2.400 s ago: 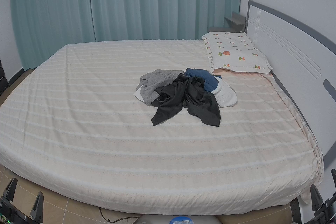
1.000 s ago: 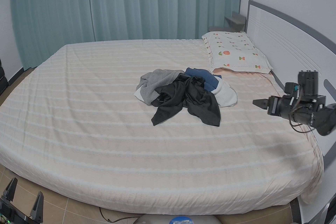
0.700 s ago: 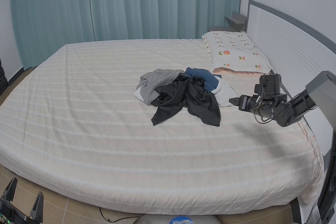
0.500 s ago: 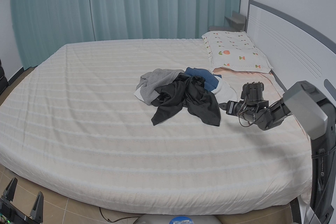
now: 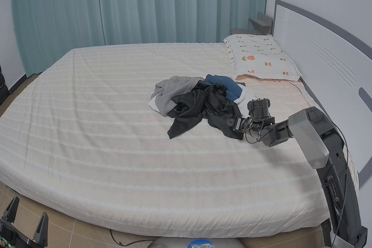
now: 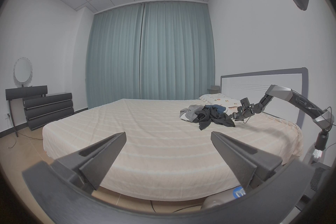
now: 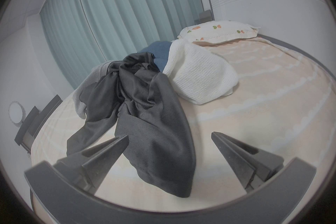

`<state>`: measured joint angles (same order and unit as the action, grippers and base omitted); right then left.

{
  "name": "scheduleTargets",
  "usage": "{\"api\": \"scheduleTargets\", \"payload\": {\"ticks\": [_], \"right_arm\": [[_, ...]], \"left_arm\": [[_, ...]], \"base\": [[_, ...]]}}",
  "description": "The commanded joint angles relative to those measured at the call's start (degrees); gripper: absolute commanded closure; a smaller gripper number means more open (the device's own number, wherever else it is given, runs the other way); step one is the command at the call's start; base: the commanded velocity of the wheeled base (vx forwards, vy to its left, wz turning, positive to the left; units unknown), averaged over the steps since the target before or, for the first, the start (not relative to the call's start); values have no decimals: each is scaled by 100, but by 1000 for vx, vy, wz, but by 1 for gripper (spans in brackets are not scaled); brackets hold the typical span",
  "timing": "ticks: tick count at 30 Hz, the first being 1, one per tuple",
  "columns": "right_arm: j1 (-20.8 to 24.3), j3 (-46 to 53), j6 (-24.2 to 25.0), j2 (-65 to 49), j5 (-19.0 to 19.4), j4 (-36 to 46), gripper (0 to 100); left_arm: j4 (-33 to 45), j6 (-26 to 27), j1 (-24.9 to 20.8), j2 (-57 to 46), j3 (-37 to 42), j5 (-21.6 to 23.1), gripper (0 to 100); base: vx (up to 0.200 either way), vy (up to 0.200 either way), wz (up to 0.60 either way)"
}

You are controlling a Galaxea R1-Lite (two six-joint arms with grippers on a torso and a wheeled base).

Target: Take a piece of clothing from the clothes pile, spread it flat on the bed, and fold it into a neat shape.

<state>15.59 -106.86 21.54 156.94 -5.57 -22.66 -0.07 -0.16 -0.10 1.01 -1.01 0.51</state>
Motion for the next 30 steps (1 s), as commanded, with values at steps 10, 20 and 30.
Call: {"api": "scheduleTargets", "payload": {"ticks": [10,20,30], "right_arm": [[181,-773,122,733,-14,280,100],[199,-379,527,144,-128,201,100],[207,3075,1098,-2194,557,-617,100]], "left_arm": [[-1,-2,1,-92,101,2,0],[-1,-2,1,-92,101,2,0],[-1,-2,1,-92,101,2,0]], "base": [[0,0,0],[0,0,0],[0,0,0]]}}
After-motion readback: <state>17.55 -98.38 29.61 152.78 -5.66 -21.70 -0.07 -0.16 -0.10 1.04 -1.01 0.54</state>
